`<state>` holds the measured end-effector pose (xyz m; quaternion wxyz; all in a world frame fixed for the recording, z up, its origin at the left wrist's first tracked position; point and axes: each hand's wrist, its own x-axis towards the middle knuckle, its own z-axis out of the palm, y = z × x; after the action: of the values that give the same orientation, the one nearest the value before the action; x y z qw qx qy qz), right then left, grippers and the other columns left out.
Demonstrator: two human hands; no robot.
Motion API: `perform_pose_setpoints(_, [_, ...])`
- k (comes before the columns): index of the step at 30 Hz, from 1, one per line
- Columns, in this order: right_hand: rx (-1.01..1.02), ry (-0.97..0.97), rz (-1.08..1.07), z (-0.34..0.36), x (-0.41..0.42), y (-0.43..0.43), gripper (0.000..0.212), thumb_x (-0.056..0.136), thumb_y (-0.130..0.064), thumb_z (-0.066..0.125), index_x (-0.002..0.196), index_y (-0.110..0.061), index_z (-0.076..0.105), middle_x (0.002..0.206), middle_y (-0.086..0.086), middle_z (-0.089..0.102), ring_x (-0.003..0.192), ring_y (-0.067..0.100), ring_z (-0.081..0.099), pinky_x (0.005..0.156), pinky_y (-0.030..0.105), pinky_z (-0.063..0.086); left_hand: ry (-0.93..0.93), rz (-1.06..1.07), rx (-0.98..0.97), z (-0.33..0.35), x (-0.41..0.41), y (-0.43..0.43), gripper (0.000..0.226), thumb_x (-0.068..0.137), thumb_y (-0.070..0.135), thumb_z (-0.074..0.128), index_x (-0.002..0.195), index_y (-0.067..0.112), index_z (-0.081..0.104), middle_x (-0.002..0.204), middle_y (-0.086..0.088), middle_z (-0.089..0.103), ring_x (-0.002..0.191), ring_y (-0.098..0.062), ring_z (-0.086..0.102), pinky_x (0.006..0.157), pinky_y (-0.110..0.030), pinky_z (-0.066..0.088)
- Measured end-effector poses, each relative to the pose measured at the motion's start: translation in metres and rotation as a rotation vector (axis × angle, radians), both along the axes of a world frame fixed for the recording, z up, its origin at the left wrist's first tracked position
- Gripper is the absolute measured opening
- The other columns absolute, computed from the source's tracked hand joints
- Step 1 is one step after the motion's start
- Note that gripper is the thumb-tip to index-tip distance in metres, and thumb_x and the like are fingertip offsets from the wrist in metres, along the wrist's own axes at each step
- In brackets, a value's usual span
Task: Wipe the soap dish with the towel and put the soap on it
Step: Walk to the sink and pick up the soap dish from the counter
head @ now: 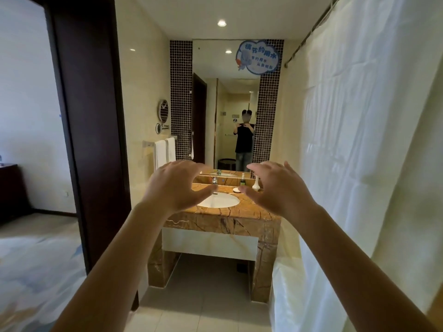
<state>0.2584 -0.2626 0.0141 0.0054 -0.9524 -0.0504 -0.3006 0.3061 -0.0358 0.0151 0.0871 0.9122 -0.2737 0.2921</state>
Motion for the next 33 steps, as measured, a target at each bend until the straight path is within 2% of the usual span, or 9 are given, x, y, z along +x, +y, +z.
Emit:
perform_pose_setpoints(8, [-0.006,0.005,-0.028,0.004,0.058,-0.017,0.075,0.08,-0.074,0.026,0.139,-0.028,0.038,0.143,0.001,0.048,0.133,0.019,0.041,0.114,0.048,0.018,-0.002,-0.035,-0.017,0.001,0.07,-0.016,0.073,0.078,0.075,0.029,0.134,0.031,0.045,0.134,0.007,0.057,0.124,-0.016,0.05,0.099,-0.042,0.041])
perform_pose_setpoints(16, [-0.024,0.034,-0.074,0.009,0.133,-0.013,0.08,0.082,-0.076,0.027,0.144,-0.025,0.032,0.151,0.003,0.038,0.139,0.02,0.033,0.115,0.05,0.019,-0.042,-0.059,0.0,-0.004,0.155,-0.022,0.073,0.079,0.077,0.027,0.133,0.031,0.046,0.133,0.006,0.059,0.122,-0.016,0.052,0.096,-0.041,0.043])
perform_pose_setpoints(26, [0.026,0.026,-0.164,0.0,0.227,-0.013,0.077,0.081,-0.075,0.026,0.142,-0.028,0.035,0.15,0.0,0.039,0.137,0.018,0.035,0.116,0.048,0.02,-0.051,-0.139,-0.006,0.003,0.27,-0.019,0.071,0.08,0.073,0.031,0.132,0.027,0.046,0.132,0.004,0.059,0.12,-0.017,0.053,0.1,-0.041,0.039])
perform_pose_setpoints(33, [0.058,0.028,-0.163,-0.004,0.295,-0.025,0.074,0.083,-0.072,0.033,0.141,-0.026,0.036,0.145,-0.001,0.045,0.133,0.019,0.041,0.115,0.048,0.022,-0.049,-0.167,-0.03,0.0,0.339,-0.043,0.069,0.083,0.072,0.032,0.134,0.027,0.046,0.133,0.004,0.058,0.122,-0.017,0.052,0.1,-0.04,0.039])
